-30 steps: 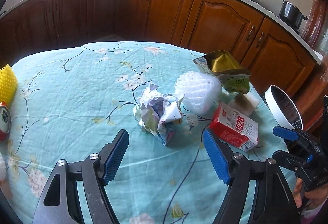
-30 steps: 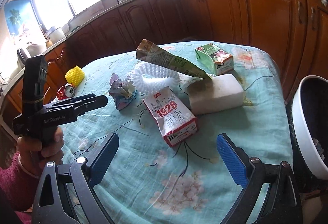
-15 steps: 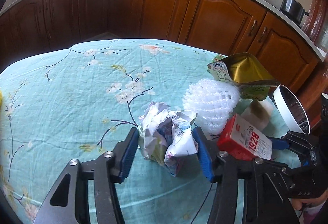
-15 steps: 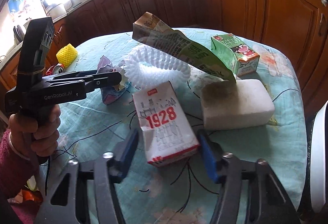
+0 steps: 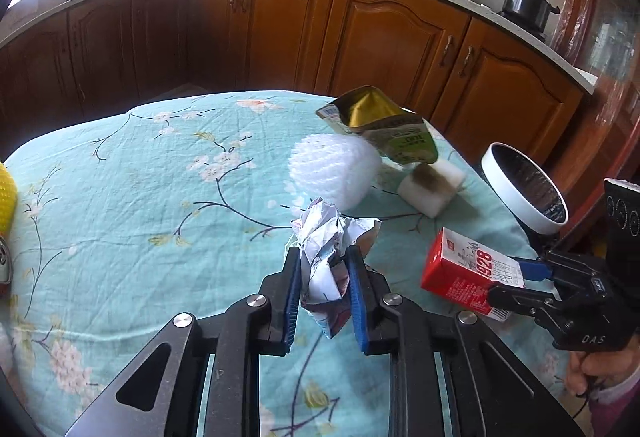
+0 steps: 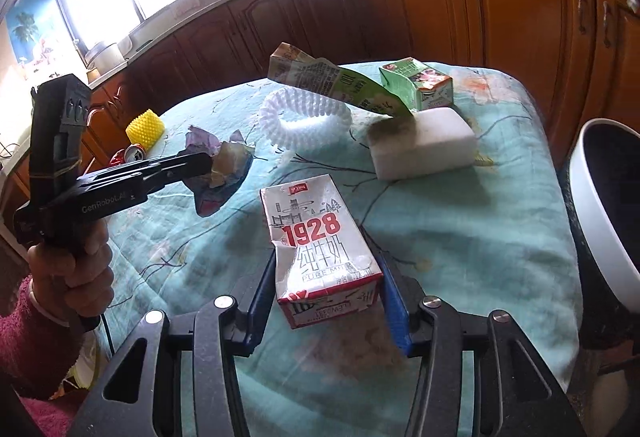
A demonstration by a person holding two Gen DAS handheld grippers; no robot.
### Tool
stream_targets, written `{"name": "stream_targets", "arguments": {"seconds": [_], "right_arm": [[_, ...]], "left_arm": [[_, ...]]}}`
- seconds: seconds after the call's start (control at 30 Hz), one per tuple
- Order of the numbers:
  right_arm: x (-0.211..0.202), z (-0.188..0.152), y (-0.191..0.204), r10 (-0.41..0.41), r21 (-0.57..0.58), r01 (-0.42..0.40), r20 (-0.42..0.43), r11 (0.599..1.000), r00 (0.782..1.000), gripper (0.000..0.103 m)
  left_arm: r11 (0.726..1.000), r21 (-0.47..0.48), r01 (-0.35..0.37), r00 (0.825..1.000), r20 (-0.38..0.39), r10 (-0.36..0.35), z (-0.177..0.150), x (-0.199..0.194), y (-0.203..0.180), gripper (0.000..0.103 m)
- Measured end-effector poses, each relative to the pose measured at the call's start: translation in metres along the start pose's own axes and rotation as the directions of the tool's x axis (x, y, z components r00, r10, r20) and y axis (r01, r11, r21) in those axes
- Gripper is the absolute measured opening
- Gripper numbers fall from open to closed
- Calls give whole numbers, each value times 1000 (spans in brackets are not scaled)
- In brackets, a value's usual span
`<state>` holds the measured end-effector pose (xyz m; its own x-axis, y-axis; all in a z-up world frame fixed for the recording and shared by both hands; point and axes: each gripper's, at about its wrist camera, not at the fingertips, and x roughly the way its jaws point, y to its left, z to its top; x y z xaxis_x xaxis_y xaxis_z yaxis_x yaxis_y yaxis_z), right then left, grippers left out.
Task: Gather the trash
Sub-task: 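Grasp the white milk carton with the right gripper while the left grasps crumpled paper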
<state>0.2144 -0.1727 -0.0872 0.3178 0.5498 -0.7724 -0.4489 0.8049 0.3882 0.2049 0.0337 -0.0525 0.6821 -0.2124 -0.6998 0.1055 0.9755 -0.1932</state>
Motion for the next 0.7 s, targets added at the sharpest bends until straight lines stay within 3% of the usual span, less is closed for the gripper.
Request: {"name": "stream_targets", "arguments": {"seconds": [0.3, 0.7], "right_arm": [[-49, -21, -41, -62, 181, 43, 102, 983, 993, 50], [-110, -36, -95, -192, 316, 122, 199, 941, 961, 50]], "left_arm": [[994, 41, 101, 995, -8, -101, -1, -17, -37, 20], [969, 156, 192, 981, -42, -188, 12, 4, -107, 20]]}}
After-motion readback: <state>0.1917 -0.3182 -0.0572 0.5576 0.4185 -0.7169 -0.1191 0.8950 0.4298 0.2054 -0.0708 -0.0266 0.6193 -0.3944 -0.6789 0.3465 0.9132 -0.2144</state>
